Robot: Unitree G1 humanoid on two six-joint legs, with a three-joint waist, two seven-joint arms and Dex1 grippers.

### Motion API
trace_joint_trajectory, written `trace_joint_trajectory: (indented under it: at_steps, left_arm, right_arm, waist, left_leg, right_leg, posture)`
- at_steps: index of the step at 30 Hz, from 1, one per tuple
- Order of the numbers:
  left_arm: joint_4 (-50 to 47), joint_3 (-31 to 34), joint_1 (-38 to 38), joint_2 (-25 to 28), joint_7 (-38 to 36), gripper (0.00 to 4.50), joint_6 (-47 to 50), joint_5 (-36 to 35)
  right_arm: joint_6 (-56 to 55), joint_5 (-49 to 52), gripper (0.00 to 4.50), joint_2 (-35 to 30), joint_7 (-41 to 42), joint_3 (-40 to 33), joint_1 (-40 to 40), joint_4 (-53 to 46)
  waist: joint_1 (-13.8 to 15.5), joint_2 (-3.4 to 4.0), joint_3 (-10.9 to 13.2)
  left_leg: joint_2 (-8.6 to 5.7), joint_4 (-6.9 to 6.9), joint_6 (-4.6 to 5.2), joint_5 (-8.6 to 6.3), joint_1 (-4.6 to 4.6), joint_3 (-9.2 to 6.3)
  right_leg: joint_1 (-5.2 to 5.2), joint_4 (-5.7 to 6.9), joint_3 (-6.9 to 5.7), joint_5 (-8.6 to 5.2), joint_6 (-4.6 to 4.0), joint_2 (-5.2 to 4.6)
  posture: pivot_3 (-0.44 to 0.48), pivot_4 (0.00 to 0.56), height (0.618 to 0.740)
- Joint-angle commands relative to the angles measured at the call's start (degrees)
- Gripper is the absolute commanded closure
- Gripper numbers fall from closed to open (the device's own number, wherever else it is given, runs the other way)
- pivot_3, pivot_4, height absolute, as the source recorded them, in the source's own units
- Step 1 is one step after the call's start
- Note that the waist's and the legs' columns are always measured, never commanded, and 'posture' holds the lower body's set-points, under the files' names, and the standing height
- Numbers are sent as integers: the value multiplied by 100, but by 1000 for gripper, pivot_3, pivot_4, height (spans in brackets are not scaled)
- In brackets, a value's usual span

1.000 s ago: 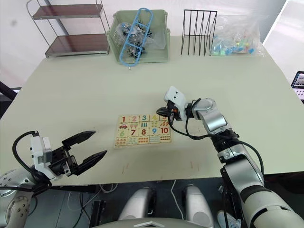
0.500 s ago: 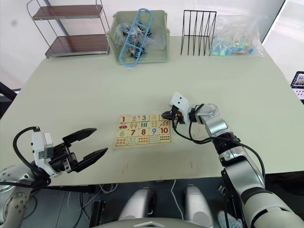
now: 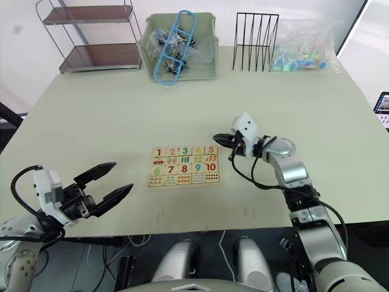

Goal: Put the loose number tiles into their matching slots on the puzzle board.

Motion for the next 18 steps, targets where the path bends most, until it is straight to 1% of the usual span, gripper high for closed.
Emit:
trace_joint_trajectory:
  at_steps: [1,4,5,7,8,9,11,12,15,16,18]
  left_arm:
    - [100,350,86,-131,138,0,-82,-128]
    - [232,422,144,-146,170,0,-77,-46]
    - [300,437,174,-141,260,0,-124,96]
    - [399,452,214,-111,443,0,80,116]
    - [425,455,217,-98,521,0,189,102]
    - [450,455,210,-102,584,0,189,145]
    - [504,452,212,-116,630,0,79,259]
    - [536,449,223,-115,678,0,65,317]
    - [624,472,221,-130,756,0,90,365]
    - [649,477,228,-129,784,0,119,379]
    - [685,456,261,-141,819,0,128,423]
  right_arm:
    - [67,483,4452,-337,-18,-578,490,-774]
    - [144,700,4452,-629,68,-790,920,-1122]
    - [175,778,4452,-775,30,-999,1239,-1268]
    - [125,938,4452,-986,19,-1341,1782,-1447]
    - [109,995,4452,-1042,2,-1422,1930,-1502]
    - [68,1045,4221,-1091,-36,-1543,2125,-1540]
    - [21,1123,3665,-1164,-79,-1740,2508,-1619]
    - [11,1169,3228,-1173,-104,-1837,2688,-1662]
    - [-159,1299,1870,-1183,-53,-2057,3217,-1831]
    - [-218,1375,1263,-1152,-63,-2156,3388,-1901]
    - [-333,1444,247,-1112,-133,-2291,3648,-1995]
  waist:
    - [8,0,1]
    - [3,0,1]
    - [-4,-1,0]
    - [13,-3,-1]
    - [19,-2,-1]
    - [14,-2,0]
    - [0,-2,0]
    - [0,-2,0]
    - [-7,-2,0]
    - [1,-2,0]
    - [2,-2,0]
  left_leg:
    - [-2,0,0,0,-1,2]
    - [-4,3,0,0,-2,4]
    - [-3,3,1,0,0,4]
    - [-1,4,1,0,3,1]
    - [1,4,1,0,4,-4]
    - [1,4,1,0,5,-5]
    - [1,6,1,0,7,1]
    - [1,6,1,0,8,2]
    - [2,6,1,0,11,5]
    - [3,6,1,0,10,6]
    - [3,6,1,0,10,4]
  right_leg:
    - [0,-1,0,0,1,0]
    - [0,-1,3,0,3,-1]
    - [1,0,4,0,2,-1]
    - [4,2,3,-1,1,0]
    - [10,-1,-2,-2,0,2]
    - [12,-1,-3,-3,0,6]
    - [12,0,2,-2,2,12]
    - [12,1,3,-2,2,14]
    - [13,0,6,-3,2,19]
    - [13,0,8,-3,2,20]
    - [13,-1,6,-4,3,20]
  posture:
    - [0,150,739]
    - [0,150,739]
    - [0,150,739]
    - [0,150,739]
    - [0,150,739]
    - [0,150,739]
    - [0,150,739]
    - [0,150,739]
    - [0,150,739]
    - [0,150,739]
    - [0,150,739]
